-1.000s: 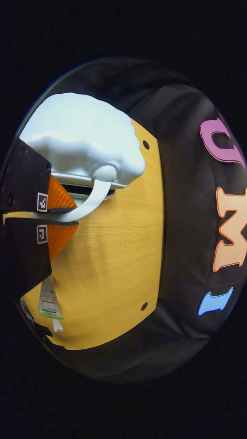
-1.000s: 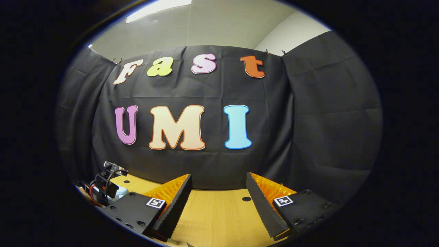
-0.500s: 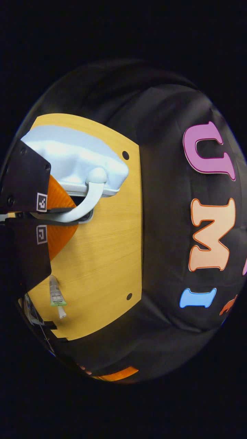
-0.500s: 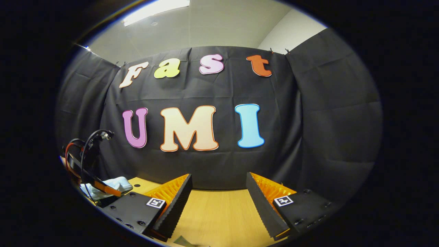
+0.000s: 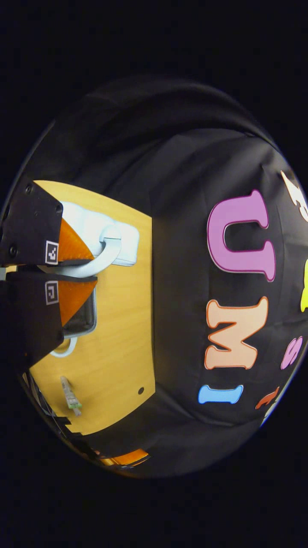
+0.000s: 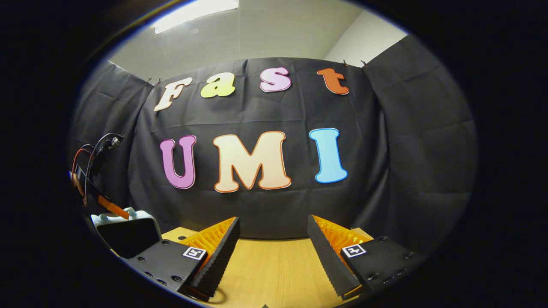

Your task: First open the suitcase, pack the skin care products into it, and then close the suitcase.

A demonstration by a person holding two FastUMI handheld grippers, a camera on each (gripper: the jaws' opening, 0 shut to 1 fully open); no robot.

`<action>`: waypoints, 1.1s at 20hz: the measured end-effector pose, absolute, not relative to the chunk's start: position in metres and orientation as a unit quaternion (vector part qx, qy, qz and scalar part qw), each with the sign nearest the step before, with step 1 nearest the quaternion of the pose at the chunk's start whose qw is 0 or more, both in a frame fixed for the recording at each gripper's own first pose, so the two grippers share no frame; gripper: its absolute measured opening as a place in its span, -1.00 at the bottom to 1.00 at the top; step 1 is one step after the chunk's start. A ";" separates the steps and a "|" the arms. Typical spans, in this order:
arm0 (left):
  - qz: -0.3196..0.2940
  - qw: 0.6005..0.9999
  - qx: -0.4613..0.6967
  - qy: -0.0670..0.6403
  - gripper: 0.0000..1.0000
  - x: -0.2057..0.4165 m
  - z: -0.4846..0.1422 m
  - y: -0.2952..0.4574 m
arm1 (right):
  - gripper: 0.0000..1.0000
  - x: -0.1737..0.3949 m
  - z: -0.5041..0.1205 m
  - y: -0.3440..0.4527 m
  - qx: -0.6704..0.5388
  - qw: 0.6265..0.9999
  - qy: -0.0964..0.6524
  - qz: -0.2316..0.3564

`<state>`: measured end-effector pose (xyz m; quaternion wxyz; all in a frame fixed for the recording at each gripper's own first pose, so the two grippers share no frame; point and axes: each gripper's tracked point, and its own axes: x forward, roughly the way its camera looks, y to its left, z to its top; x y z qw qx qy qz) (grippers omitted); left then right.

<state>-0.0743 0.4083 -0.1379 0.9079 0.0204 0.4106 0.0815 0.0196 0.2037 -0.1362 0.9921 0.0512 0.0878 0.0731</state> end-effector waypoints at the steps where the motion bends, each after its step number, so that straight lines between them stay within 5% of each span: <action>1: 0.089 0.910 0.025 0.405 -1.00 -0.075 -0.135 0.425 | 0.97 0.021 -0.137 0.207 0.052 0.992 0.089 0.073; 22: 0.243 0.881 -0.033 0.405 -1.00 -0.132 -0.230 0.672 | 0.97 0.040 -0.135 0.237 0.028 0.994 0.099 0.040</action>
